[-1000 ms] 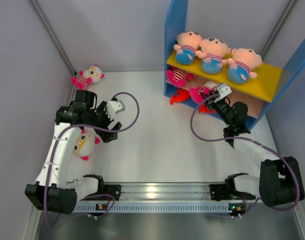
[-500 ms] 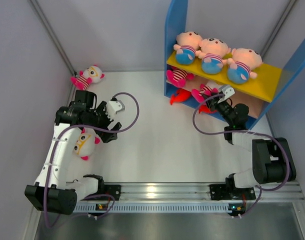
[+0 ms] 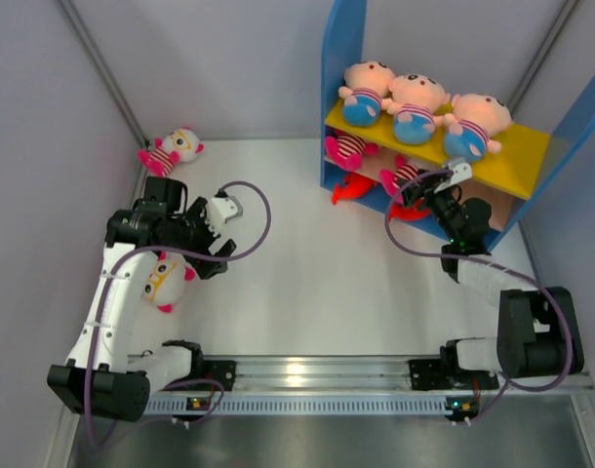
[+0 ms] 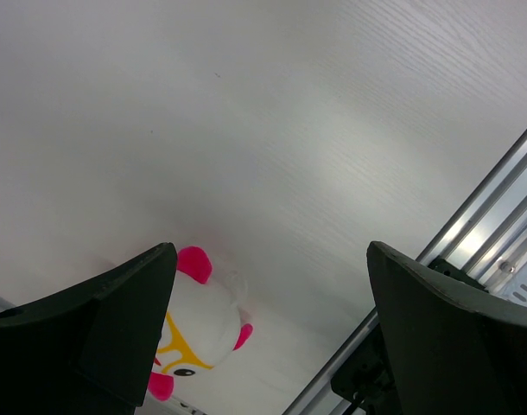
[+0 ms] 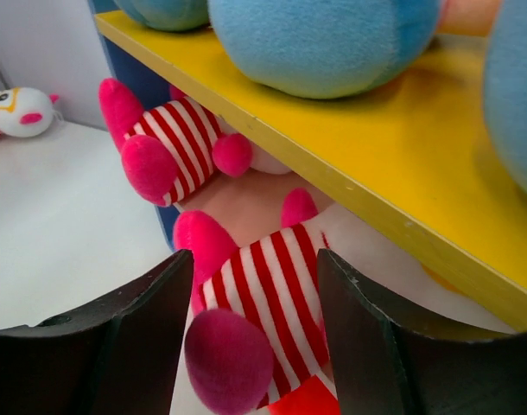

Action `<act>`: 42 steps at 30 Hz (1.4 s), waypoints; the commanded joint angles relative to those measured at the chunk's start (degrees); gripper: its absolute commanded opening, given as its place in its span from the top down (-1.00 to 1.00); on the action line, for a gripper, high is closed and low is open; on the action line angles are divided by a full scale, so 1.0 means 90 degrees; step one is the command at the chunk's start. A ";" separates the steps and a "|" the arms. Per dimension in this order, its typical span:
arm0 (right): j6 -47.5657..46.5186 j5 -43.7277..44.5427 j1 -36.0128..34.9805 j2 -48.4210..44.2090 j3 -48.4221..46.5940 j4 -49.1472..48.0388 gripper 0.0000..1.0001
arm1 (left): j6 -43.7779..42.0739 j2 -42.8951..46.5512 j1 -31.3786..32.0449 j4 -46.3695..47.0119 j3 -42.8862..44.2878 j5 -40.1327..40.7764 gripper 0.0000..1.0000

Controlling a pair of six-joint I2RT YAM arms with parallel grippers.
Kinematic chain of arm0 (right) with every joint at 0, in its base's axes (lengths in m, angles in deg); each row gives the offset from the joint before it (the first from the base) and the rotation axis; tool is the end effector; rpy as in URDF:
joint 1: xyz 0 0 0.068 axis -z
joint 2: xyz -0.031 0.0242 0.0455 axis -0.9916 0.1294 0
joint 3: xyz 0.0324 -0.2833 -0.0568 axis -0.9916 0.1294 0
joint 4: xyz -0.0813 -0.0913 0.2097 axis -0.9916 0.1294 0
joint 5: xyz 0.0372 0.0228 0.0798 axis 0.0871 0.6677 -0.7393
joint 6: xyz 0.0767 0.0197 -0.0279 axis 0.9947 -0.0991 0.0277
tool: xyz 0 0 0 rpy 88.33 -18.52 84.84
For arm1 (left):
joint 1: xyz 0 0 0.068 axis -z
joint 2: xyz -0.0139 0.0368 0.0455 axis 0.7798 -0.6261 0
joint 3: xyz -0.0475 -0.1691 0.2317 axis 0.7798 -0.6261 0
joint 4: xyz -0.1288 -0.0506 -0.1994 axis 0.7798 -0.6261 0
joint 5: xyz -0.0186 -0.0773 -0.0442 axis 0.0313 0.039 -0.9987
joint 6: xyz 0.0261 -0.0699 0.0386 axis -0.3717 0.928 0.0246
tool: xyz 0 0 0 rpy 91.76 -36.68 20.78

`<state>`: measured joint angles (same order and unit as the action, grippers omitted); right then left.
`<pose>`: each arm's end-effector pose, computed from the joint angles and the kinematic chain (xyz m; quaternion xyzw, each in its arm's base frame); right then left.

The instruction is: Place and organize the stuffed toys onto the shelf

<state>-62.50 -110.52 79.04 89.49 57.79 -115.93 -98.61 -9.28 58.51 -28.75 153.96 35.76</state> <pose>0.2960 0.0468 0.2950 -0.1519 0.6238 0.1737 0.7467 0.1737 -0.0534 0.3381 0.4488 0.8345 -0.1240 0.2947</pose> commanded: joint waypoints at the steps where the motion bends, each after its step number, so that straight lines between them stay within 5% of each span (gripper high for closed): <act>1: 0.0201 0.0880 0.0089 -0.0645 -0.0212 0.1372 -0.20 | -0.0039 0.0044 -0.0016 0.0041 0.0057 -0.0184 -0.96; 9: 0.0512 0.1721 0.0089 -0.1174 -0.0554 0.3425 -0.26 | -0.0068 0.0073 -0.0016 0.0050 -0.0041 -0.0262 -0.96; 19: 0.1177 0.1916 0.0080 -0.1204 -0.0613 0.3807 -0.43 | -0.0087 0.0112 -0.0016 0.0050 -0.0100 -0.0272 -0.96; 24: 0.1207 0.2092 0.0070 -0.0648 -0.1139 0.4343 -0.35 | -0.0078 0.0132 -0.0016 0.0041 -0.0090 -0.0282 -0.96; 28: 0.0963 0.2102 -0.0076 -0.0276 -0.1501 0.4423 0.02 | -0.0097 0.0142 -0.0016 0.0041 -0.0080 -0.0243 -0.96; 42: 0.1255 0.3155 -0.1092 0.0808 -0.2722 0.4091 -0.08 | -0.0107 0.0181 -0.0016 0.0050 -0.0080 -0.0175 -0.96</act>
<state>-52.94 -85.82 69.44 93.90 37.64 -78.99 -99.00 -8.95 58.51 -28.75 153.19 34.69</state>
